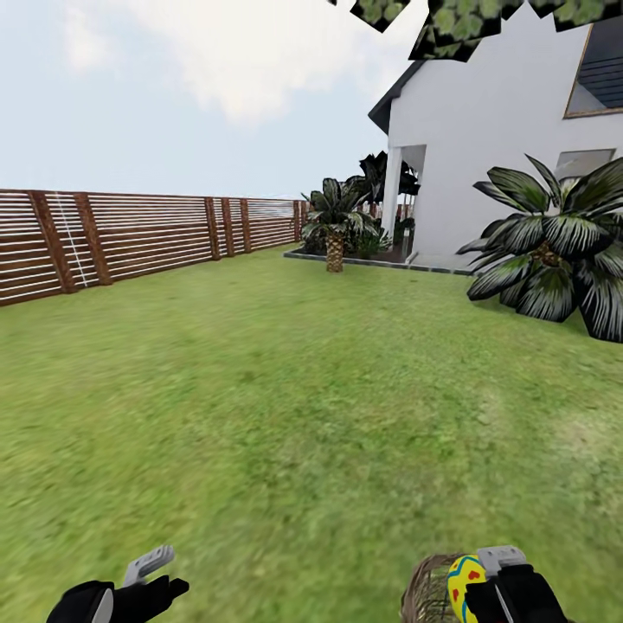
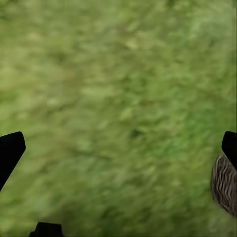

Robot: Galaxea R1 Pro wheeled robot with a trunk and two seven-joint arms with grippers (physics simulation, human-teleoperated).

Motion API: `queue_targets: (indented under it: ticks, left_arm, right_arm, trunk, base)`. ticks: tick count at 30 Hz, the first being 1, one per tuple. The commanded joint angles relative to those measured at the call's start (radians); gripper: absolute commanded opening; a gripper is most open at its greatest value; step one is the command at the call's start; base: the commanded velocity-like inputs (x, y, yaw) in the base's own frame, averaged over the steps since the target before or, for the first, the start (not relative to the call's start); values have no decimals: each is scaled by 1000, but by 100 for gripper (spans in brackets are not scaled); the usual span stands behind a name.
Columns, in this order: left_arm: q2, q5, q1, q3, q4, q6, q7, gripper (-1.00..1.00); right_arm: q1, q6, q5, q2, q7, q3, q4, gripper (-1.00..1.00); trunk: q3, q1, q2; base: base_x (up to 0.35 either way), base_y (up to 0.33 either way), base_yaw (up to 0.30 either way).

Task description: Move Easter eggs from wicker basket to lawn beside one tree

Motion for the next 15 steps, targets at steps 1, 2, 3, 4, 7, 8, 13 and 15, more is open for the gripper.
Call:
queue_targets:
  ticks: [1,2,3,4,7,8,13,15]
  left_arm:
    - [0,4,0,3,-1,7,-2,100]
    - [0,4,0,3,-1,7,-2,100]
    - [0,4,0,3,-1,7,-2,100]
    - [0,4,-1,2,-1,7,-2,100]
    - [0,4,-1,2,-1,7,-2,100]
    - [0,4,-1,3,-1,7,-2,100]
    - [0,5,-1,4,-2,6,-2,100]
    - [2,7,0,4,-4,6,-3,100]
  right_arm:
    - [-1,4,10,0,10,-1,-1,-100]
    - [-1,4,10,0,10,-1,-1,-100]
    - [-1,4,10,0,10,-1,-1,-100]
    - [-1,4,11,0,10,-1,-1,-100]
    - [0,4,11,1,10,-1,-1,-100]
    - [0,4,11,1,10,-1,-1,-100]
    - [-1,4,11,1,10,-1,-1,-100]
    - [0,4,11,2,10,-1,-1,-100]
  trunk:
    - [2,-4,7]
    - [5,-8,14]
    - [8,-12,21]
    - [12,-16,28]
    - [21,-27,49]
    - [24,-31,56]
    - [33,-42,77]
    - [33,-42,77]
  base:
    - [0,0,0]
    - [0,0,0]
    - [0,0,0]
    - [0,0,0]
    - [0,0,0]
    - [0,0,0]
    - [0,0,0]
    - [-26,80,0]
